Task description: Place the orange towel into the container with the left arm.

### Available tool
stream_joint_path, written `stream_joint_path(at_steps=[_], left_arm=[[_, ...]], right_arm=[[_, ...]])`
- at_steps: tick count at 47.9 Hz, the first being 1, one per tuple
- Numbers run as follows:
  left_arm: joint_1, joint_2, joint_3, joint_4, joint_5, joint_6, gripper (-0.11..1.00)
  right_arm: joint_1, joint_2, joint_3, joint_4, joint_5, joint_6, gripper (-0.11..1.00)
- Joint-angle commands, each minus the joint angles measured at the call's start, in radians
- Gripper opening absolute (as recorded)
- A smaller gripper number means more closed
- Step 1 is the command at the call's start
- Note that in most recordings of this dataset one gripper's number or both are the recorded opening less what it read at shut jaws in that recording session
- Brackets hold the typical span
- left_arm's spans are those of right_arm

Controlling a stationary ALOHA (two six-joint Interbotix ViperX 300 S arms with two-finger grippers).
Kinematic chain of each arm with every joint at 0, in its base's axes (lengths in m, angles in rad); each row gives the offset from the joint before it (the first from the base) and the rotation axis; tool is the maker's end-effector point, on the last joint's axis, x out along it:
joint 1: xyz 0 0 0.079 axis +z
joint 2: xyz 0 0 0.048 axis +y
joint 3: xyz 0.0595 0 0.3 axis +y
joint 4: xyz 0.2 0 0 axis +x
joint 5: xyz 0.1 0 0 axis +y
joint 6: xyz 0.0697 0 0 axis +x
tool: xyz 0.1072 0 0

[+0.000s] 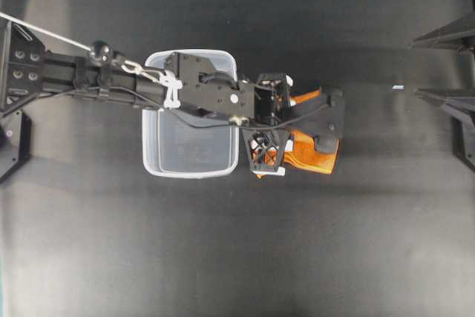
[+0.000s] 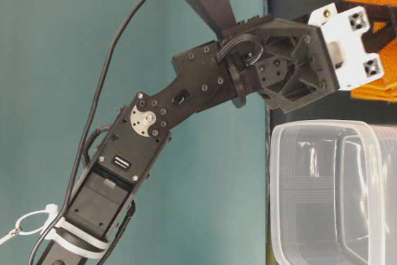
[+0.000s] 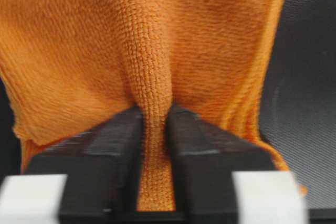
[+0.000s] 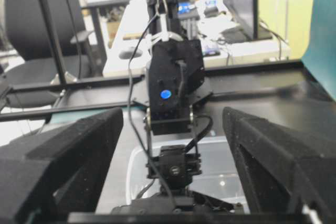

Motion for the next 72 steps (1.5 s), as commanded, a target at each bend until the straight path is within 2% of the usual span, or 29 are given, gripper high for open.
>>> stream_joint_path(at_steps=[1, 14, 25, 30, 39, 45, 50, 56, 72], left_arm=[[0.0, -0.02, -0.021, 0.003, 0.002, 0.003, 0.06], [0.0, -0.152, -0.1, 0.003, 0.035, 0.008, 0.06], [-0.006, -0.353, -0.072, 0.002, 0.229, 0.003, 0.06], [-0.005, -0.453, 0.008, 0.003, 0.285, 0.003, 0.06], [-0.012, -0.627, 0.201, 0.003, 0.285, -0.006, 0.06], [-0.005, -0.729, 0.354, 0.003, 0.25, -0.009, 0.06], [-0.003, -0.79, 0.434, 0.003, 0.19, -0.011, 0.06], [0.0, -0.833, 0.495, 0.002, 0.11, -0.011, 0.06], [0.025, -0.839, 0.56, 0.003, 0.071, -0.015, 0.06]], right_arm=[[0.002, -0.002, -0.005, 0.002, -0.012, -0.002, 0.74], [0.002, -0.021, 0.009, 0.002, -0.006, -0.002, 0.74], [0.0, -0.025, 0.011, 0.002, -0.008, -0.003, 0.74], [0.0, -0.025, 0.012, 0.002, -0.008, -0.003, 0.74], [0.002, -0.026, 0.011, 0.002, -0.015, -0.003, 0.74], [0.002, -0.028, 0.011, 0.002, -0.025, -0.003, 0.74], [0.0, -0.026, 0.011, 0.002, -0.026, -0.003, 0.74], [0.0, -0.028, 0.011, 0.002, -0.025, -0.003, 0.74], [0.002, -0.028, 0.011, 0.003, -0.037, 0.002, 0.74]])
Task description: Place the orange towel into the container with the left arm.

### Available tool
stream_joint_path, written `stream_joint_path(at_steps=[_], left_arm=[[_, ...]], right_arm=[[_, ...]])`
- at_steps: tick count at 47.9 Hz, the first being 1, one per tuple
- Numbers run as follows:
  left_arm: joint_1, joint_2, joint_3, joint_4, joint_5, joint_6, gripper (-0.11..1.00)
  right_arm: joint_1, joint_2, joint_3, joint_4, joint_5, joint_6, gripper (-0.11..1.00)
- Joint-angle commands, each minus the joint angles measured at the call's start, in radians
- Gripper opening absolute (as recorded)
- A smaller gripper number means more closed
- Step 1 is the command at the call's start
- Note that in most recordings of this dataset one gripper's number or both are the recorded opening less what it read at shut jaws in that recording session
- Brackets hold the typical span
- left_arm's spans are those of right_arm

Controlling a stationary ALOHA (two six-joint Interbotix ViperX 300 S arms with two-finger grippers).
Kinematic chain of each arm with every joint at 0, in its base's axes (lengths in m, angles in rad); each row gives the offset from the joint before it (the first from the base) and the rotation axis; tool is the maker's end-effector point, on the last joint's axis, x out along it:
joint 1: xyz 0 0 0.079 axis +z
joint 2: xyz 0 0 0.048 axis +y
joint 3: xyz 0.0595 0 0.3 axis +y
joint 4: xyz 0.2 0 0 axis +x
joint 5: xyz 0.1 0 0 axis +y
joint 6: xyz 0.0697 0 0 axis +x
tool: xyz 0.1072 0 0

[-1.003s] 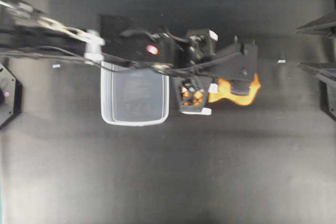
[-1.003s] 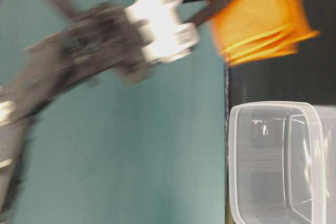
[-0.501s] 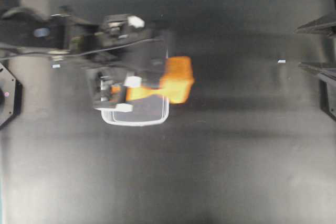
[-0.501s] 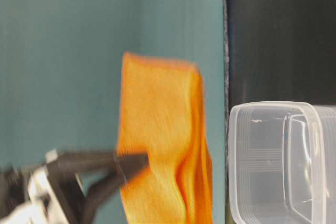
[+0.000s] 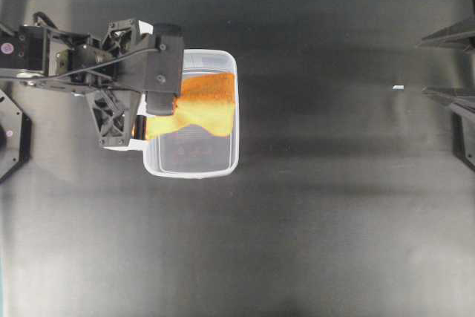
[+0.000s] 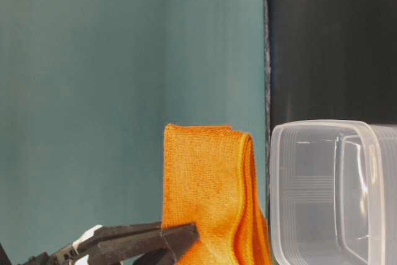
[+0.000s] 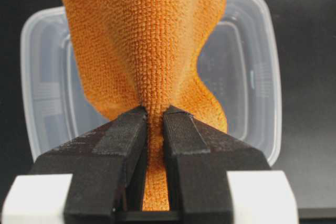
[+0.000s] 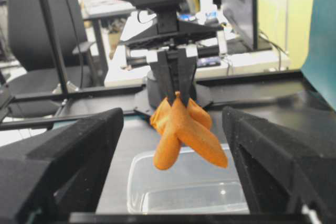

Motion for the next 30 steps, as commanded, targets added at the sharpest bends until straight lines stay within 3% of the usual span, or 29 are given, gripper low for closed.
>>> stream_joint_path(at_steps=[1, 18, 21, 27, 30], left_arm=[[-0.005, -0.018, -0.002, 0.003, -0.015, -0.003, 0.06], [0.005, -0.015, 0.037, 0.003, -0.069, -0.046, 0.08], [0.005, -0.014, 0.051, 0.003, -0.072, -0.063, 0.22], [0.005, -0.015, 0.066, 0.003, -0.083, -0.107, 0.64], [0.005, -0.018, 0.066, 0.002, -0.098, -0.141, 0.79]], right_arm=[[0.002, 0.005, -0.009, 0.003, -0.018, 0.002, 0.74], [0.002, 0.008, -0.008, 0.003, -0.023, 0.003, 0.74], [0.002, 0.008, -0.008, 0.003, -0.021, 0.003, 0.74], [0.002, 0.009, -0.008, 0.003, -0.023, 0.003, 0.74], [0.0, 0.009, -0.008, 0.003, -0.023, 0.005, 0.74]])
